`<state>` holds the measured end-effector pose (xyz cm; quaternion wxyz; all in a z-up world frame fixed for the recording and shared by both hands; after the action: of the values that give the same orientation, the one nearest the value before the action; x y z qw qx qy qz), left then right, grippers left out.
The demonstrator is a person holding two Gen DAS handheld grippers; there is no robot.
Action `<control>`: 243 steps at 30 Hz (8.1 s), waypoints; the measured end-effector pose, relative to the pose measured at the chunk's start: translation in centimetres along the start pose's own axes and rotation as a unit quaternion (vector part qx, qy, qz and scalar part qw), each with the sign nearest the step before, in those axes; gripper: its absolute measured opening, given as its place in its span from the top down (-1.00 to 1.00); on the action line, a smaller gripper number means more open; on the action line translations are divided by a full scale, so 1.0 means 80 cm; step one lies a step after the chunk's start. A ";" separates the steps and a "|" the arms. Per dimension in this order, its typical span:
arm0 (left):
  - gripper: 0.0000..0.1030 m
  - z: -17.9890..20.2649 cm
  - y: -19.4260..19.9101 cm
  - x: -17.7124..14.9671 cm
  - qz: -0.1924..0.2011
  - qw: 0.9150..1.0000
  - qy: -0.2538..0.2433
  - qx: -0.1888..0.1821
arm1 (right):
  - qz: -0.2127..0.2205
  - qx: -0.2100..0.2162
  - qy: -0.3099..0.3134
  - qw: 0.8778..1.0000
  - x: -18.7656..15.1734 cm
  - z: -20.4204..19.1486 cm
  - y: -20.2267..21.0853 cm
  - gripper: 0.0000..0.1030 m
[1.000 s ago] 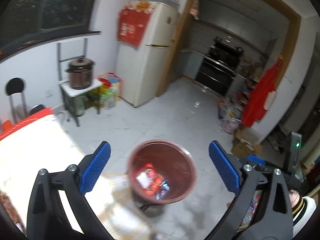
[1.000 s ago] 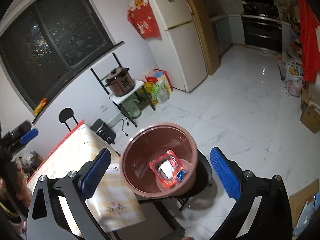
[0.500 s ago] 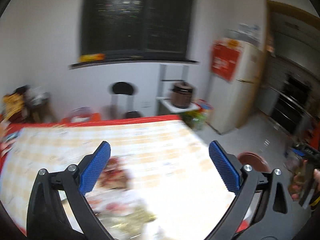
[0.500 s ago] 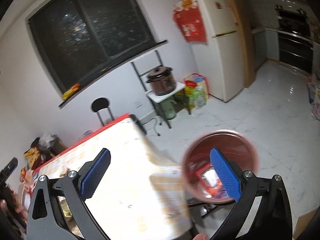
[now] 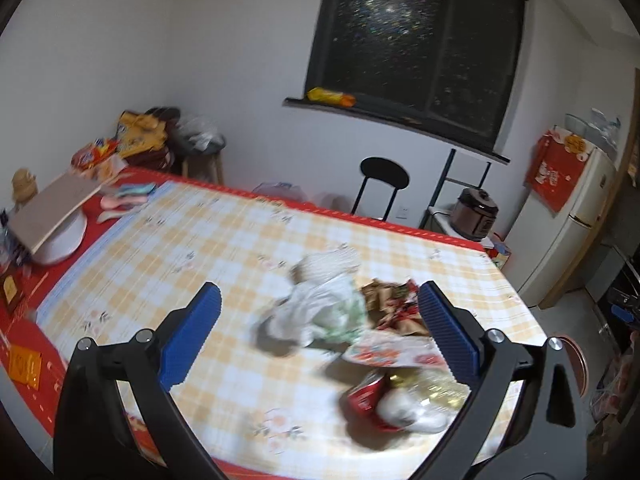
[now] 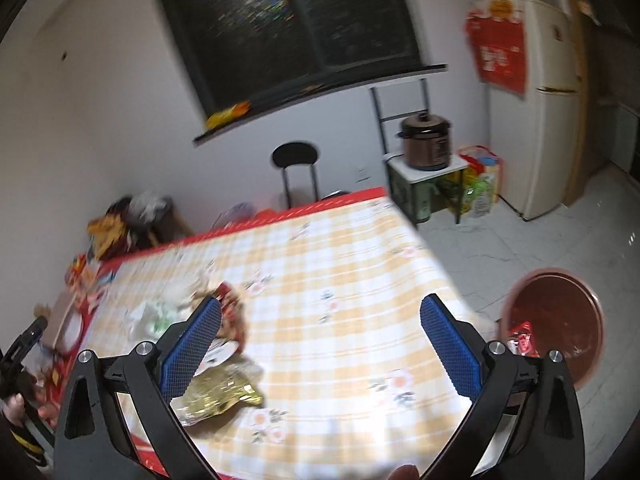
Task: Collect trash
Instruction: 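Bring both open tools back over the table, then grasp the white plastic bag with the left tool while the right tool grasps the flower-printed bag, then lift the flower-printed bag with the right tool and carry it toward the brown bin, then open the right tool over the brown bin to drop the flower-printed bag, then carry the white plastic bag over the bin and open the left tool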
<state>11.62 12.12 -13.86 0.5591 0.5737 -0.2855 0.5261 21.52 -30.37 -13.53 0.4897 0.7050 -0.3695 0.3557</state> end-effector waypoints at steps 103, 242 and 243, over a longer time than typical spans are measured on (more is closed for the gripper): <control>0.31 -0.160 -0.112 -0.124 -0.142 0.982 0.097 -0.080 | -0.378 0.125 0.346 0.849 -0.279 -0.359 -0.224 0.21; -0.88 0.897 -0.065 -0.246 -0.157 0.859 -0.178 -0.454 | 0.074 -0.258 -0.119 0.956 -0.049 0.526 0.284 -0.90; -0.88 0.886 -0.067 -0.237 -0.153 0.863 -0.174 -0.450 | 0.077 -0.257 -0.118 0.956 -0.045 0.522 0.282 -0.90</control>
<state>31.31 -58.47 -20.49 0.7709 0.3788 -0.4926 0.1400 5.98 -75.11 -18.16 0.5784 0.5621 -0.5563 0.1999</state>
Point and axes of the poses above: each gripper's, at about its wrist camera, not at the fingertips, and y roughly against the way its jaws point, z to its right, x to its top, the point moved 10 cm from there along -y, roughly the way its jaws point, and after that the axes turned 14 degrees about z, right-handed, at the moved point
